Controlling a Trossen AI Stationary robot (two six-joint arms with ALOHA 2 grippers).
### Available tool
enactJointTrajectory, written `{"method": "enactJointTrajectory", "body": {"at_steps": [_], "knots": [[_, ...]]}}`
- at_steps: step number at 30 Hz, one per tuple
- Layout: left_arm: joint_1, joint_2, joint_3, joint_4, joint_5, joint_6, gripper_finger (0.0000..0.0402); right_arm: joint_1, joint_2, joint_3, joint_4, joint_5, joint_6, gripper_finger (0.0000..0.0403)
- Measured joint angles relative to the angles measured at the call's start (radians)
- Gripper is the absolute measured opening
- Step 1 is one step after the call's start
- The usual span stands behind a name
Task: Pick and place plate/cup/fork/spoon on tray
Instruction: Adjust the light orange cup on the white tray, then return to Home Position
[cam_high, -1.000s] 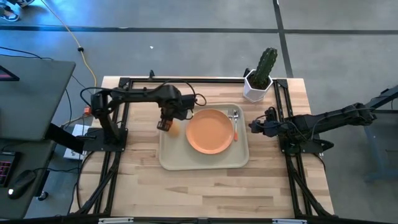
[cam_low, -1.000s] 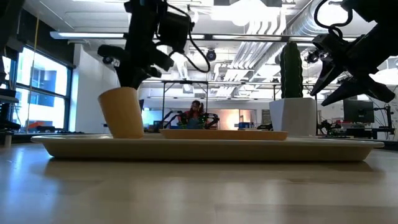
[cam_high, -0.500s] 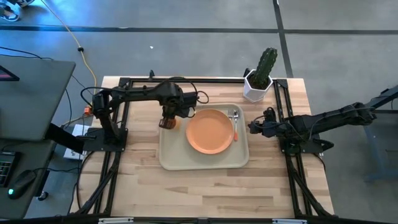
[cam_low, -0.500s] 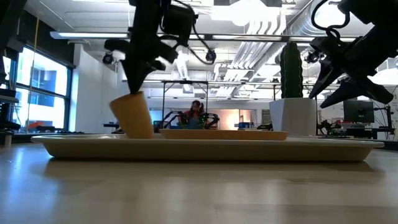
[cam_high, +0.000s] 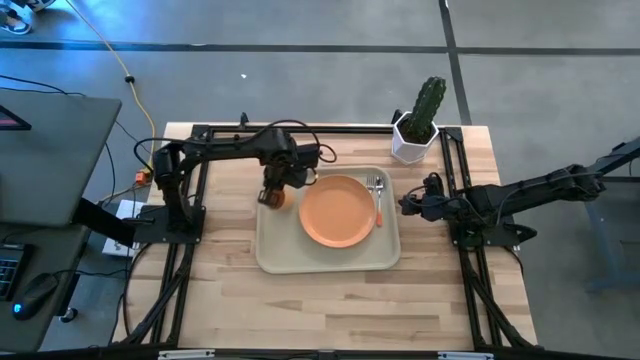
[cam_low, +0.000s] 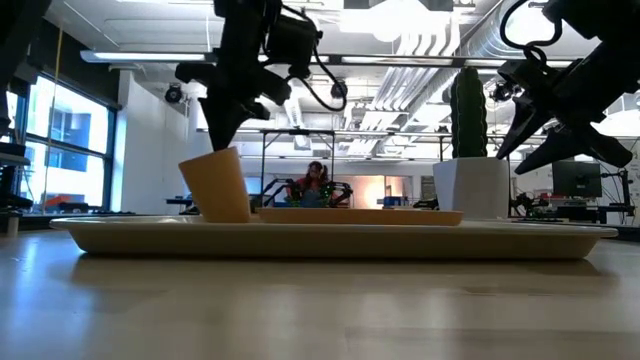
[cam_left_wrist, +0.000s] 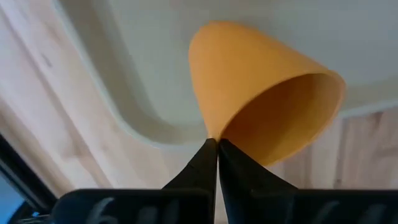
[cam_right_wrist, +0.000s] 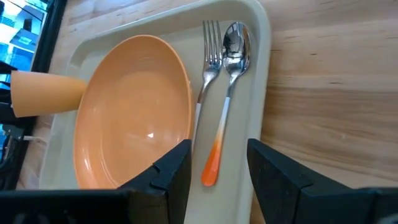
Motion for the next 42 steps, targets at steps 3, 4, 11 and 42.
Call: {"method": "enactJointTrajectory", "body": {"at_steps": [3,4,11,42], "knots": [[-0.001,0.0,0.0,-0.01,0.027,-0.011,0.0001,0.0,0.0,0.0,0.001,0.0,-0.001,0.0146],[-0.001,0.0,0.0,-0.011,0.041,-0.011,0.0003,0.0,0.0,0.0,0.001,0.0,-0.001,0.0146],[0.0,0.0,0.0,0.026,0.057,-0.027,0.0039,0.0,0.0,0.0,0.007,-0.002,-0.001,0.0146],[0.161,-0.78,-0.551,1.029,0.336,-0.512,0.0106,-0.013,-0.282,0.032,0.446,-0.467,-1.36,0.0009]]}}
